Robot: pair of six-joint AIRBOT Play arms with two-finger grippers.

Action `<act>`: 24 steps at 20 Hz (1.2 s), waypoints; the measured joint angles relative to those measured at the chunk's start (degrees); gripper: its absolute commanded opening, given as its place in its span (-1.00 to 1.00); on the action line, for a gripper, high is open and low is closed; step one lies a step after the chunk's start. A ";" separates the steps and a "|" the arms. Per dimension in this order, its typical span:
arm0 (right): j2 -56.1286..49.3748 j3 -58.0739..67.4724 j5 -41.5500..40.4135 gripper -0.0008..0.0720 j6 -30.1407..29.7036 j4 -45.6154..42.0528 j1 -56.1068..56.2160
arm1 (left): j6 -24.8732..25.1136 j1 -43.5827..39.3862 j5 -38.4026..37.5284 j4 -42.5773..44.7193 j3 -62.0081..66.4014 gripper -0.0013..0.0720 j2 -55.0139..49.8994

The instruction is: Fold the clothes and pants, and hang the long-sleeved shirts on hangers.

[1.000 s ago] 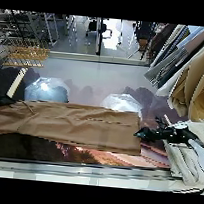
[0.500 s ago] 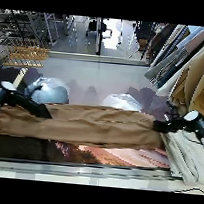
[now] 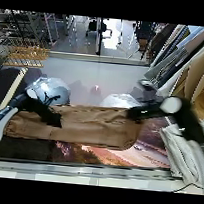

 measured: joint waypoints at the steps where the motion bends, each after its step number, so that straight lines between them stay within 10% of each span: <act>1: -2.16 0.20 -2.95 -0.92 1.90 0.44 5.90 | -0.98 1.53 -1.16 0.13 1.25 -0.95 1.07; 6: -20.57 8.57 -15.78 -0.91 6.88 6.25 24.68 | -3.30 9.60 -5.31 0.00 4.76 -0.95 8.52; 8: -28.44 16.09 -16.85 0.29 8.35 8.31 27.28 | -3.72 11.78 -5.92 0.13 5.11 -0.95 10.12; 9: -30.82 19.17 -16.33 0.56 8.92 8.63 27.47 | -3.72 12.44 -6.27 0.00 5.18 -0.95 10.51; 17: -25.03 19.52 3.54 0.57 10.54 2.29 8.98 | -3.69 14.16 -7.13 -0.04 4.96 -0.94 11.50; 24: -17.88 -3.78 2.40 0.57 -7.13 19.04 -10.27 | -3.26 14.10 -7.15 -0.07 4.96 -0.94 11.56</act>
